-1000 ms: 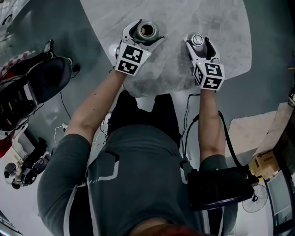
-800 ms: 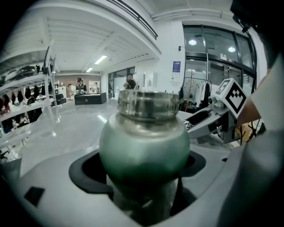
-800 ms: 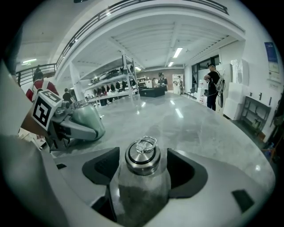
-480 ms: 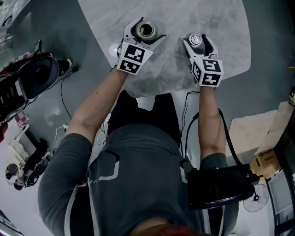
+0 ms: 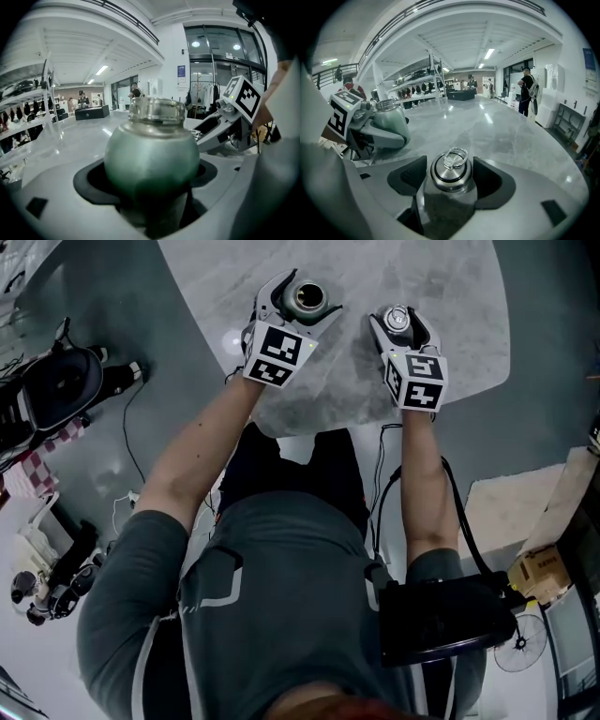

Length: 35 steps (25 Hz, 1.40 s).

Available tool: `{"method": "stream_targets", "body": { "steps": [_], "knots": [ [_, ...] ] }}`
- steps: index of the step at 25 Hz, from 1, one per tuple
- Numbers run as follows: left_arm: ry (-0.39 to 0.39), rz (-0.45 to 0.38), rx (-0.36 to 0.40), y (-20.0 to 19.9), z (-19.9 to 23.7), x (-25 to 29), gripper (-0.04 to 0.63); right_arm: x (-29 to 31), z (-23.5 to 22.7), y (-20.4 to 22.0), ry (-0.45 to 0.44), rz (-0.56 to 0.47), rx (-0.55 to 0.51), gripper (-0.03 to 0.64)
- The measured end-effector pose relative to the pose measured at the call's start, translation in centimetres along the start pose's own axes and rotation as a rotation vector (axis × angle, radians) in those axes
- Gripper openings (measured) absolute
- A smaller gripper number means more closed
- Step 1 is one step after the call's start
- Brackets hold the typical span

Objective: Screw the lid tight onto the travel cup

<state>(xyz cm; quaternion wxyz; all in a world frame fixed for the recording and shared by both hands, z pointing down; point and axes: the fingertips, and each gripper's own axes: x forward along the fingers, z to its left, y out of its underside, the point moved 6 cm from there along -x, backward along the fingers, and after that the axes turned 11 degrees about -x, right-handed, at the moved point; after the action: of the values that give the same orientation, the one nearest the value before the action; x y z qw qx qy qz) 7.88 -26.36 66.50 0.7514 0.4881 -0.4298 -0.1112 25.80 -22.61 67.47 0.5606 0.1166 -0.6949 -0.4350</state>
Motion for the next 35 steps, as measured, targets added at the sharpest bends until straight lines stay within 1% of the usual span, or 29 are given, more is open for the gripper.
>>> {"method": "stream_targets", "body": {
  "steps": [2,3,4,10,13,16,18,21,25,28,31,33,35],
  "knots": [
    [0.009,-0.01,-0.003,-0.2,0.2,-0.1,0.413,0.0,-0.1,-0.1,0.016,0.003,0.008,0.312],
    [0.012,-0.016,-0.007,-0.2,0.3,-0.2,0.413,0.0,-0.2,-0.2,0.024,0.003,0.011,0.281],
    [0.012,-0.021,-0.013,-0.2,0.5,-0.3,0.413,0.0,-0.2,-0.2,0.03,0.003,0.013,0.278],
    [-0.011,-0.055,-0.005,0.0,0.5,-0.1,0.413,0.1,0.0,0.1,0.031,0.003,0.024,0.276],
    [0.005,-0.038,-0.01,0.0,0.6,0.1,0.408,-0.1,-0.1,0.2,0.024,-0.004,0.05,0.276],
    [0.046,0.011,0.006,-0.3,0.5,0.0,0.405,-0.8,-0.3,-0.2,0.018,-0.021,0.084,0.276],
    [0.066,0.027,0.017,-0.6,0.5,-0.7,0.405,-1.3,0.1,-0.6,-0.003,-0.025,0.082,0.276],
    [0.094,0.017,0.03,-1.8,-0.2,-2.0,0.405,-2.6,0.3,-1.7,-0.025,-0.047,0.068,0.276],
    [0.146,-0.005,0.067,-4.5,-1.1,-4.5,0.405,-4.6,0.6,-4.0,-0.05,-0.088,0.068,0.276],
    [0.198,-0.025,0.078,-6.7,-2.0,-7.3,0.405,-7.0,1.2,-6.0,-0.084,-0.116,0.06,0.276],
    [0.284,-0.049,0.114,-9.1,-3.0,-11.2,0.405,-9.9,2.6,-8.6,-0.123,-0.151,0.044,0.276],
    [0.338,-0.058,0.136,-10.4,-2.9,-14.3,0.405,-11.6,4.3,-10.8,-0.137,-0.179,0.02,0.276],
    [0.373,-0.067,0.14,-11.7,-2.2,-17.0,0.405,-13.1,5.9,-13.3,-0.145,-0.21,-0.013,0.276]
  ]
}}
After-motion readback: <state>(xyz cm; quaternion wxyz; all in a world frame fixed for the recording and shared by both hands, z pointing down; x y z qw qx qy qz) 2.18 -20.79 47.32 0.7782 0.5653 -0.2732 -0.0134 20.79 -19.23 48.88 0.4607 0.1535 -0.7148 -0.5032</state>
